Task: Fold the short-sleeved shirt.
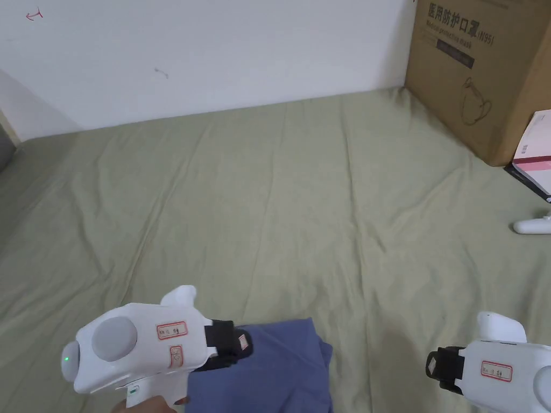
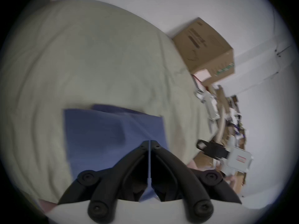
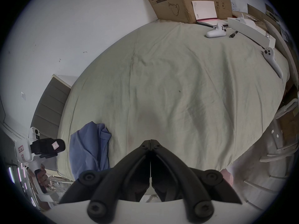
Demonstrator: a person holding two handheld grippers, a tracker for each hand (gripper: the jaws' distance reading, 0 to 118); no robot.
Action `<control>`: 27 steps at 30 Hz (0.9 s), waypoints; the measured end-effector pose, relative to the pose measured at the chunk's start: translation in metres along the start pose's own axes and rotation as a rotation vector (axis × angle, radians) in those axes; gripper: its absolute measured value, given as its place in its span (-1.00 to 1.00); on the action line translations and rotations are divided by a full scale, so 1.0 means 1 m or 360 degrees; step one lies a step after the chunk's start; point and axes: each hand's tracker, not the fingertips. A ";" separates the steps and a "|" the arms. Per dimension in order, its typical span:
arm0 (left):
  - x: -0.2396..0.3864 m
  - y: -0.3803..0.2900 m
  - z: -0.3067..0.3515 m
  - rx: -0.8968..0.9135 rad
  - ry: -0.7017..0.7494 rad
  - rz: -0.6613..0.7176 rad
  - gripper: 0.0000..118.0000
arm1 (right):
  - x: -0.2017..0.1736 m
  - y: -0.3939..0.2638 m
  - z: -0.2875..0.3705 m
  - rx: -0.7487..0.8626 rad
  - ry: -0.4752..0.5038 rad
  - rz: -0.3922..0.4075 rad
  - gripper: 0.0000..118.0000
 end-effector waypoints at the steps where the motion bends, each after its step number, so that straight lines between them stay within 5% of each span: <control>1: -0.004 -0.001 -0.005 -0.0041 0.0017 0.0003 -0.97 | -0.002 -0.001 -0.002 -0.0003 -0.0003 0.0011 -1.00; 6: 0.009 -0.030 -0.041 -0.0218 -0.0133 -0.0018 -0.97 | -0.006 -0.007 -0.009 -0.0040 0.0015 0.0032 -1.00; 12: 0.051 -0.067 -0.092 -0.0403 -0.0005 -0.0253 -1.00 | -0.001 -0.008 -0.008 -0.0055 0.0005 0.0030 -1.00; 27: 0.084 -0.097 -0.108 -0.0538 -0.0189 -0.0345 -1.00 | -0.017 -0.007 0.003 -0.0042 0.0009 0.0069 -1.00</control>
